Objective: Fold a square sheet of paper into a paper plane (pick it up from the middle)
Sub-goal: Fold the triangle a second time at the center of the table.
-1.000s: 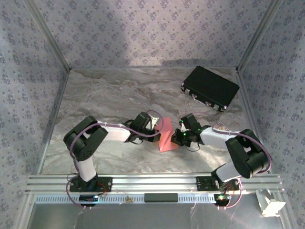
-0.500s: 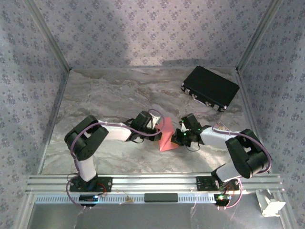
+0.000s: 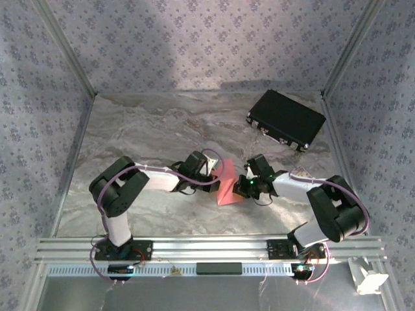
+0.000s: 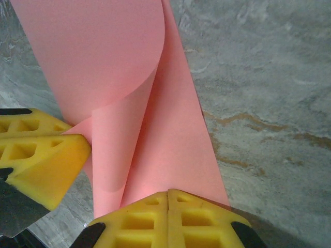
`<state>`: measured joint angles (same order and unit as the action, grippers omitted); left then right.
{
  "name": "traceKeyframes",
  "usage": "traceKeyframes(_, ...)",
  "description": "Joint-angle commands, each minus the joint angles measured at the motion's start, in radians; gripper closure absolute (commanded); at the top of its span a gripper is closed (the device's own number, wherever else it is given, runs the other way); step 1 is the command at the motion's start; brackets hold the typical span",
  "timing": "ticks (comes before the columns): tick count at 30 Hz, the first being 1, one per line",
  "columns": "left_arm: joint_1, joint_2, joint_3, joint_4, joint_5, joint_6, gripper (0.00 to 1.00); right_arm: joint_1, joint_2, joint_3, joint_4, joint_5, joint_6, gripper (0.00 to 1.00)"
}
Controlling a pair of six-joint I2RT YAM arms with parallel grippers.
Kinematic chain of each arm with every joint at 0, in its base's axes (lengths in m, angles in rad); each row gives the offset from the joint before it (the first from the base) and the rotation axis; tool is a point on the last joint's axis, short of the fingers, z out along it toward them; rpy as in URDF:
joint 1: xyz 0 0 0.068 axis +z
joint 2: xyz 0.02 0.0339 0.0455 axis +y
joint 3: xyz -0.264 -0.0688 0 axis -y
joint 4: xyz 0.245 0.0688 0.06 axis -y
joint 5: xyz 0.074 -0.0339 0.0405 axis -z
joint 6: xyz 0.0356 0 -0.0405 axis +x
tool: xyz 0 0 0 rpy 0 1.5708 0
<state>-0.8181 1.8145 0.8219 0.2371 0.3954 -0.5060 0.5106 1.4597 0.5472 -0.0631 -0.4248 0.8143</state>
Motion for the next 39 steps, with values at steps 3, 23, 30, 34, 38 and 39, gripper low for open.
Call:
traceKeyframes(3, 0.006, -0.007, -0.007, 0.011, -0.013, 0.017, 0.96, -0.010, 0.013, -0.023, -0.052, 0.031, -0.018, 0.94)
traceKeyframes(23, 0.006, -0.048, -0.021, 0.028, -0.017, 0.012, 0.97, -0.009, 0.007, -0.029, -0.045, 0.031, -0.014, 0.94)
traceKeyframes(30, 0.007, -0.034, -0.013, 0.021, -0.011, 0.016, 0.97, -0.009, 0.003, -0.031, -0.045, 0.031, -0.013, 0.94)
traceKeyframes(34, 0.006, -0.020, 0.003, -0.002, -0.006, 0.024, 0.97, -0.009, 0.002, -0.030, -0.044, 0.029, -0.013, 0.94)
traceKeyframes(38, 0.007, -0.002, 0.014, -0.016, -0.006, 0.024, 0.97, -0.010, 0.002, -0.031, -0.045, 0.030, -0.013, 0.94)
traceKeyframes(39, 0.005, 0.002, 0.013, -0.018, -0.005, 0.022, 0.97, -0.009, 0.002, -0.031, -0.045, 0.031, -0.013, 0.94)
